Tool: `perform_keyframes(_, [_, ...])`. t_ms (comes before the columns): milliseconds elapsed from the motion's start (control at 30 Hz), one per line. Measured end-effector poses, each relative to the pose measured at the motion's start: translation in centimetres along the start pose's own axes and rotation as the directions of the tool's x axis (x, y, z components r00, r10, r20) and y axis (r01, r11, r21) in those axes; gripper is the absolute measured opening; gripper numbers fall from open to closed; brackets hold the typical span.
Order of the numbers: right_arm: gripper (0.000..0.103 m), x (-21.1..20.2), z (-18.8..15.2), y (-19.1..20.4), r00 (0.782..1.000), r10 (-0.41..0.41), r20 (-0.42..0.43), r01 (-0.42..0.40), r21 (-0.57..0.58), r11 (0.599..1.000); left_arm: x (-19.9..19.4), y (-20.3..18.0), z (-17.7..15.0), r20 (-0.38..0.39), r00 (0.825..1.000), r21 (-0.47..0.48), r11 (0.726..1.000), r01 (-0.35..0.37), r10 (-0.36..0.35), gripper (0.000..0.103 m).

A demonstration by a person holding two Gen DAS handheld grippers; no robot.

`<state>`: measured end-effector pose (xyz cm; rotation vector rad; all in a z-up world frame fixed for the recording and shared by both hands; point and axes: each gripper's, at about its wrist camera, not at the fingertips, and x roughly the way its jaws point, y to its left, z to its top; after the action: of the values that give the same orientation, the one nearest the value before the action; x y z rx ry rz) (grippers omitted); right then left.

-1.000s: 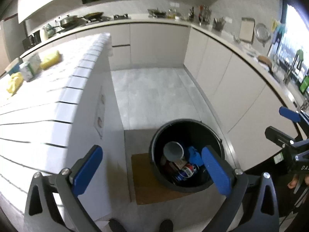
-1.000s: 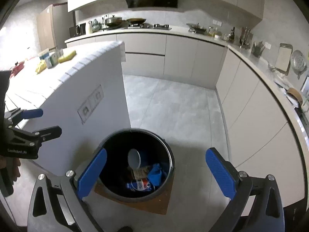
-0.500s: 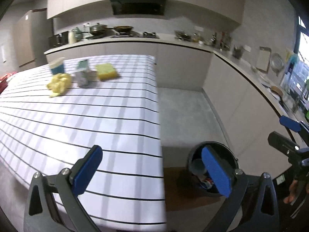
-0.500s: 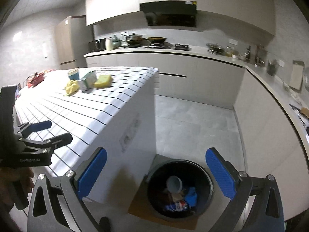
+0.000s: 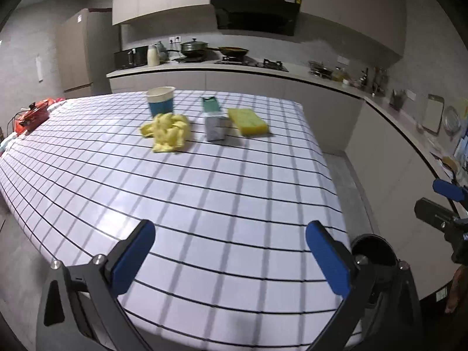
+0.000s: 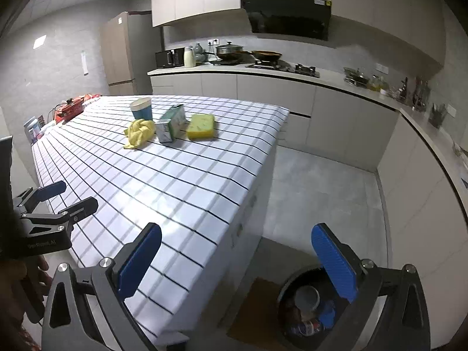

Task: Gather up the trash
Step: 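Move both tools back toward the yellow cloth and yellow sponge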

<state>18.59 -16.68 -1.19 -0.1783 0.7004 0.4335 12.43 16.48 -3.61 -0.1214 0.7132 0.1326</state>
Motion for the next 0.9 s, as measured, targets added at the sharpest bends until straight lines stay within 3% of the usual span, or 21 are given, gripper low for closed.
perform_keyframes(133, [0.103, 2.3, 1.8, 2.3, 1.000, 0.017, 0.001, -0.017, -0.019, 1.000, 1.6, 2.5, 1.2, -0.015, 1.000, -0.011, 1.000, 0.002, -0.002, 0.103])
perform_keyframes(233, [0.103, 4.3, 3.2, 3.8, 1.000, 0.031, -0.001, -0.031, -0.032, 0.999, 3.7, 4.4, 2.1, -0.068, 0.998, -0.043, 0.999, -0.013, 0.010, 0.103])
perform_keyframes(667, [0.103, 15.4, 9.4, 7.2, 0.997, 0.042, -0.059, -0.044, -0.046, 0.998, 12.2, 9.1, 7.6, -0.071, 0.997, -0.039, 0.999, -0.028, 0.026, 0.103])
perform_keyframes(800, [0.101, 19.8, 11.3, 7.3, 0.994, 0.047, -0.094, -0.051, -0.041, 0.998, 15.7, 9.8, 9.4, -0.093, 0.996, -0.040, 0.999, -0.019, 0.015, 0.096])
perform_keyframes(900, [0.094, 22.9, 12.6, 7.2, 0.991, 0.050, -0.121, -0.054, -0.031, 0.998, 18.0, 10.5, 10.3, -0.122, 0.992, -0.054, 0.998, -0.015, 0.009, 0.092])
